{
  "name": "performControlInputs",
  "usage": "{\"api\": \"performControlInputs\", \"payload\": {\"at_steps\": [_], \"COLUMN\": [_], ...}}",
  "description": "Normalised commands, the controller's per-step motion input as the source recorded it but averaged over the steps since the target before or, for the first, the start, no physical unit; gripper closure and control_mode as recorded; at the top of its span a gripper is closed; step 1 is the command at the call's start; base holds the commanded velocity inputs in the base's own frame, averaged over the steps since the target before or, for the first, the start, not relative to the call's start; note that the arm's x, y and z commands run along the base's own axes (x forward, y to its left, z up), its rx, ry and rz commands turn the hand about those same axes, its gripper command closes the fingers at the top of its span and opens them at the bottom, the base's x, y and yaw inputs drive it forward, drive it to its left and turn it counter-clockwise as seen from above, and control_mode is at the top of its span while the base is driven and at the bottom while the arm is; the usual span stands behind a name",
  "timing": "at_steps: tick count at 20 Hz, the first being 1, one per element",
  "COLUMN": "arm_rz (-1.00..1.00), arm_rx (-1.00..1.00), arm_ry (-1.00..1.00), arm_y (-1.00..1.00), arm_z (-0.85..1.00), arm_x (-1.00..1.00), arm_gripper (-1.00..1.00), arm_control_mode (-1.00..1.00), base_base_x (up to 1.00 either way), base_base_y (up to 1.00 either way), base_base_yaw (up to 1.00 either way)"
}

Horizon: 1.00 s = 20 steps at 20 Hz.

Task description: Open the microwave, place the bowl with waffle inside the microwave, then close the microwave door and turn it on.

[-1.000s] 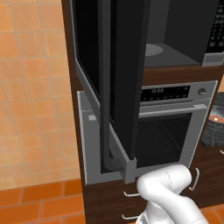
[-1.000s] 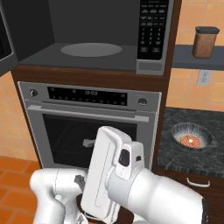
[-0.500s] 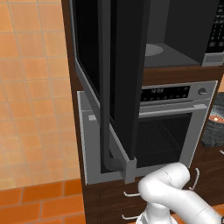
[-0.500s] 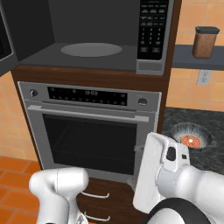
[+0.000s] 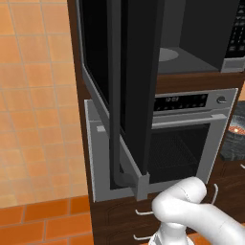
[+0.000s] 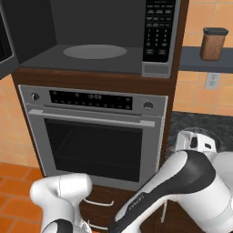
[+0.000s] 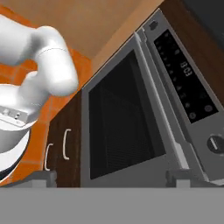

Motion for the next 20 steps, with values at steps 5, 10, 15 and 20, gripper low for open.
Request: {"api": "performControlInputs", "payload": {"at_steps": [5,10,15,20], "arm_rz": [-0.22,-0.02,-0.01,0.00], "arm_rx": [-0.06,0.00,0.00,0.00], "arm_ry": [0.09,0.00,0.00,0.02], "arm_y": [-0.21,-0.36,-0.26,-0.20], "arm_z": [-0.17,-0.02,-0.31,-0.35], "arm_x": [0.61,0.13,0.33,0.57], "arm_gripper": [-1.00,-1.00,-1.00,-1.00], "arm_control_mode": [-1.00,-1.00,-1.00,-1.00], "base_base_x": [0.00,0.00,0.00,0.00], "base_base_y": [0.00,0.00,0.00,0.00], "base_base_yaw": [0.00,0.00,0.00,0.00]}}
